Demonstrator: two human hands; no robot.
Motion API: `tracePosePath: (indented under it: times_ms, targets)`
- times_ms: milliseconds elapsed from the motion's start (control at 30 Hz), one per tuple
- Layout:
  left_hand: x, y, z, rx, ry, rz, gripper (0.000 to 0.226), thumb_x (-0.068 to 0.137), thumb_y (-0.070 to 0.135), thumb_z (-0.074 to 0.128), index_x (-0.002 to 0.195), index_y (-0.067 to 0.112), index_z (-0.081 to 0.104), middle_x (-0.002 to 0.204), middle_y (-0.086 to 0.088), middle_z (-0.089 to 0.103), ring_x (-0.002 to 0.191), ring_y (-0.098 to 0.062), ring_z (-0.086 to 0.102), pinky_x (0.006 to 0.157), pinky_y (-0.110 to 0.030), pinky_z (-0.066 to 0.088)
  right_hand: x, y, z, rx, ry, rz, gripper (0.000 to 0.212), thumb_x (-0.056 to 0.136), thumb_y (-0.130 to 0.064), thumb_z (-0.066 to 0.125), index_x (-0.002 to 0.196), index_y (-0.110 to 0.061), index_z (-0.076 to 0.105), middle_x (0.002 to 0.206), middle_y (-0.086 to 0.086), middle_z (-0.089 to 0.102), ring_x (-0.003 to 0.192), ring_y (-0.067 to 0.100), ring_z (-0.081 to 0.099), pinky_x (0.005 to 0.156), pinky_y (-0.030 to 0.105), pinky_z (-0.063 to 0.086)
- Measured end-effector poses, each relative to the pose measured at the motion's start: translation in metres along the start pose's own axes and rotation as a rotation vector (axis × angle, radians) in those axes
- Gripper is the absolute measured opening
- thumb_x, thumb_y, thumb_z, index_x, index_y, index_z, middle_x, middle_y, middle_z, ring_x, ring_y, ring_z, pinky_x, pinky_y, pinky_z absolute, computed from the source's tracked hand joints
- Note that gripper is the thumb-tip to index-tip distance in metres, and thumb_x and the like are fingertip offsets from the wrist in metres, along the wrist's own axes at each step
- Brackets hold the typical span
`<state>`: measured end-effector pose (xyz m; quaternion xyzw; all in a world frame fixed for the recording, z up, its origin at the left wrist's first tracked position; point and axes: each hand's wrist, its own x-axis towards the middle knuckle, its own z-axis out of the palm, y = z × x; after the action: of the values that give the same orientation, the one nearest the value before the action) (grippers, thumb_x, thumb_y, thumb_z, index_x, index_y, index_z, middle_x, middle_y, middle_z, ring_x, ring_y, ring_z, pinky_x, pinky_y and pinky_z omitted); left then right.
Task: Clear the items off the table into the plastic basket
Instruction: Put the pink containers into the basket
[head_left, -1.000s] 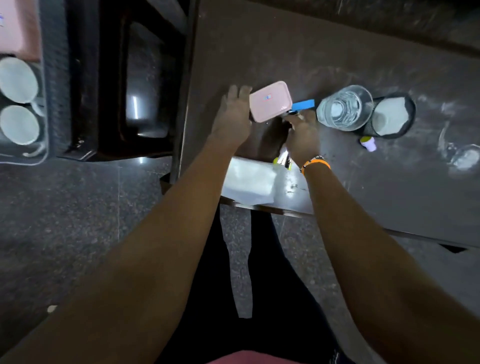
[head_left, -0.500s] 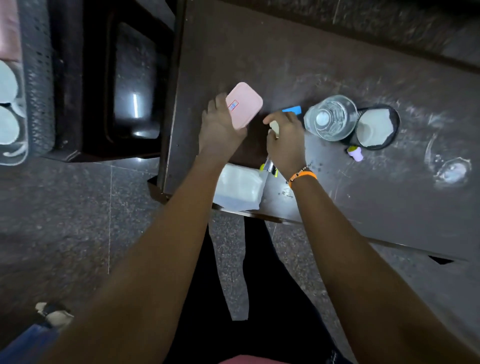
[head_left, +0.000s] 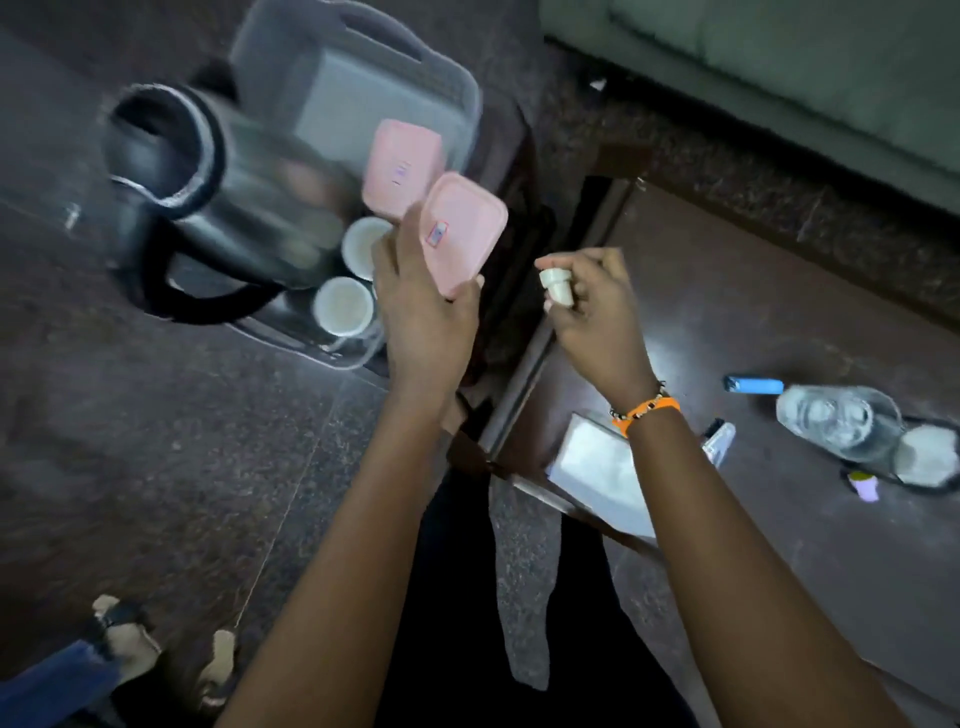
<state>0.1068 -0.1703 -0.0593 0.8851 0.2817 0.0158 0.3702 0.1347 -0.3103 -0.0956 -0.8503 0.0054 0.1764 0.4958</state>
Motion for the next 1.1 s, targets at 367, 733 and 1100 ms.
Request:
tracePosePath:
  times_ms: [367, 733, 1100]
  targets:
    - [0.166, 0.001, -0.025, 0.407, -0.115, -0.065, 0.082, 0.083, -0.004, 0.041, 0.149, 0.030, 0.007, 0.150, -0.022, 0.014, 0.130, -0.042, 0.030, 0.109, -0.043, 0.032, 0.073, -0.069, 0.068, -0.029, 0.174, -0.003, 0.034, 0.077, -0.003, 0.067, 0.109, -0.012, 0.063, 0.110, 0.007, 0.047, 0.079, 0.011, 0.054, 0.075, 0.016, 0.052]
    - [0.194, -0.023, -0.004, 1.044, -0.522, -0.099, 0.061, 0.094, 0.018, 0.040, 0.149, 0.007, 0.014, 0.147, -0.024, 0.035, 0.138, -0.045, 0.025, 0.112, -0.065, -0.004, 0.159, -0.084, 0.080, -0.335, 0.189, -0.106, 0.024, 0.076, 0.000, 0.052, 0.097, -0.001, 0.063, 0.102, 0.014, 0.068, 0.097, 0.029, 0.062, 0.081, 0.031, 0.043]
    - [0.161, -0.030, -0.007, 0.443, -0.449, 0.017, 0.056, 0.095, 0.017, 0.040, 0.146, 0.007, 0.020, 0.154, -0.018, 0.020, 0.140, -0.036, 0.022, 0.115, -0.043, 0.019, 0.172, -0.081, 0.087, -0.438, 0.098, -0.013, 0.041, 0.081, 0.002, 0.041, 0.110, -0.009, 0.069, 0.119, 0.016, 0.066, 0.108, 0.033, 0.062, 0.094, 0.033, 0.048]
